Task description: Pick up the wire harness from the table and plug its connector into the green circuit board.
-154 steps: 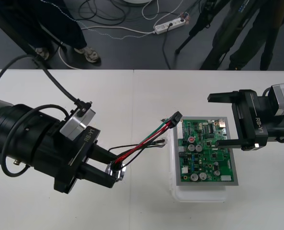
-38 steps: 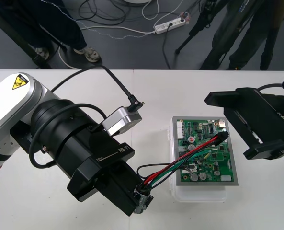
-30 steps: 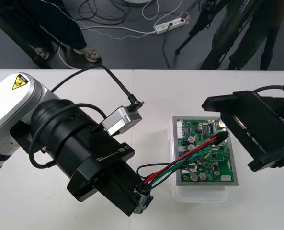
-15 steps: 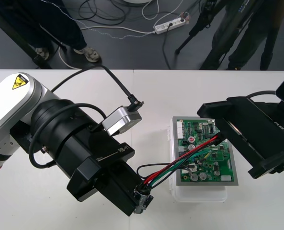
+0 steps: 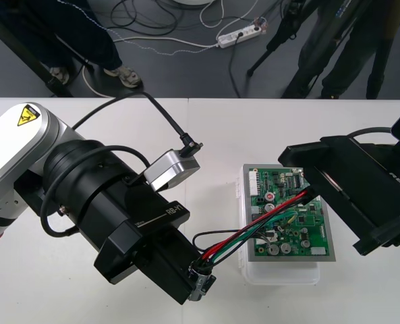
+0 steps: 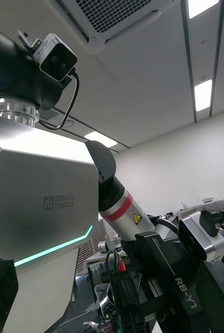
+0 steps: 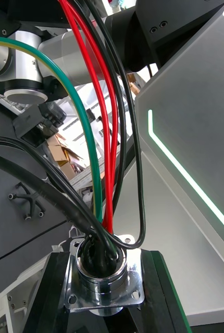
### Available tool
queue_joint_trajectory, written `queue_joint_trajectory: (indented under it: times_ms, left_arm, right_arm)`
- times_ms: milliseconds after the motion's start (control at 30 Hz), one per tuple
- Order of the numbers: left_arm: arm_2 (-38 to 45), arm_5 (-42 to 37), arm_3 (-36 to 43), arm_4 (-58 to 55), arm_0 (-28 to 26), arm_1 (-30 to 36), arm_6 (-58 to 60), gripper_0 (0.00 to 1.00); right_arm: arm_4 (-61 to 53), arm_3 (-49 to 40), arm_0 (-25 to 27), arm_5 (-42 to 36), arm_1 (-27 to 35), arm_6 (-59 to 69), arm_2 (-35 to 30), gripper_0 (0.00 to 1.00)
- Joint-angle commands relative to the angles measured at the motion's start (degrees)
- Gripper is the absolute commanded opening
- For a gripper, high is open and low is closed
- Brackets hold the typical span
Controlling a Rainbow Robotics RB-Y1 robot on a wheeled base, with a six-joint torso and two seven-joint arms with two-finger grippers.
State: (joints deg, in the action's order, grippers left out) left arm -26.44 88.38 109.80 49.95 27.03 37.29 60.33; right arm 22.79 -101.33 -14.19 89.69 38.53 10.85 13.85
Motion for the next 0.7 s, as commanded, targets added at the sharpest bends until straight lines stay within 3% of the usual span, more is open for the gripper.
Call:
queue_joint_trajectory:
  times_ms: [33, 700]
  left_arm:
    - [-0.9, 1.62, 0.68, -1.08, 2.06, -0.37, 2.69, 0.0]
    - [-2.21, 1.62, 0.95, -1.17, 2.06, -0.37, 2.69, 0.0]
  right_arm:
    - [-0.29, -1.85, -0.22, 0.31, -1.35, 3.91, 0.65, 1.0]
    - [2.26, -1.5, 1.09, 0.31, -2.14, 3.74, 0.65, 1.0]
